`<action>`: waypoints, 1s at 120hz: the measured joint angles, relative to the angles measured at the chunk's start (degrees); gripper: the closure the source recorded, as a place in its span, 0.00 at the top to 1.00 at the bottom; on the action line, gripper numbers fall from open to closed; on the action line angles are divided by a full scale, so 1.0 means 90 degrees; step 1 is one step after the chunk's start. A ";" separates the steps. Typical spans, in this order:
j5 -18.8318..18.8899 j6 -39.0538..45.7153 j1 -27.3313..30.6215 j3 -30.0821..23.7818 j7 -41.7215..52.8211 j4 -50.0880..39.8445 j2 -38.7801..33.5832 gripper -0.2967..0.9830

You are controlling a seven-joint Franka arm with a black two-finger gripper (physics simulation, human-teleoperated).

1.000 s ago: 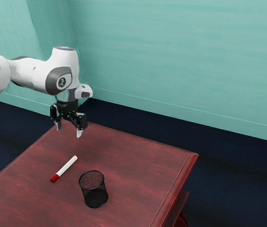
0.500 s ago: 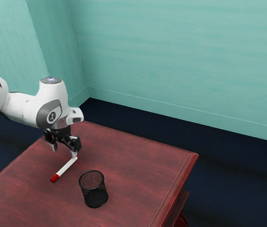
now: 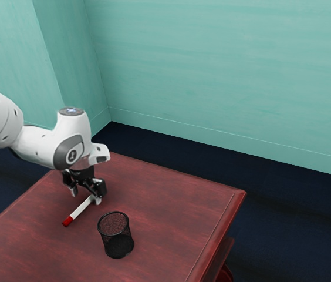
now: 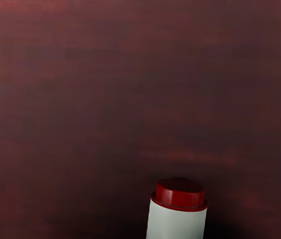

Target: Put the marker into the pen holder.

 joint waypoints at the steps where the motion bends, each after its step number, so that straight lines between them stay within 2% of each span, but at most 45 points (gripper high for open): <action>1: -0.0003 0.0003 -0.0001 -0.0009 0.0000 0.0000 0.0001 0.76; 28: -0.0094 0.0048 -0.0010 -0.0078 0.0007 0.0001 0.0008 0.71; 81: -0.0011 0.0071 -0.0015 -0.0078 -0.0140 0.0002 -0.0048 0.40; 120: -0.0106 0.0070 -0.0028 -0.0079 -0.0075 0.0001 -0.0074 0.33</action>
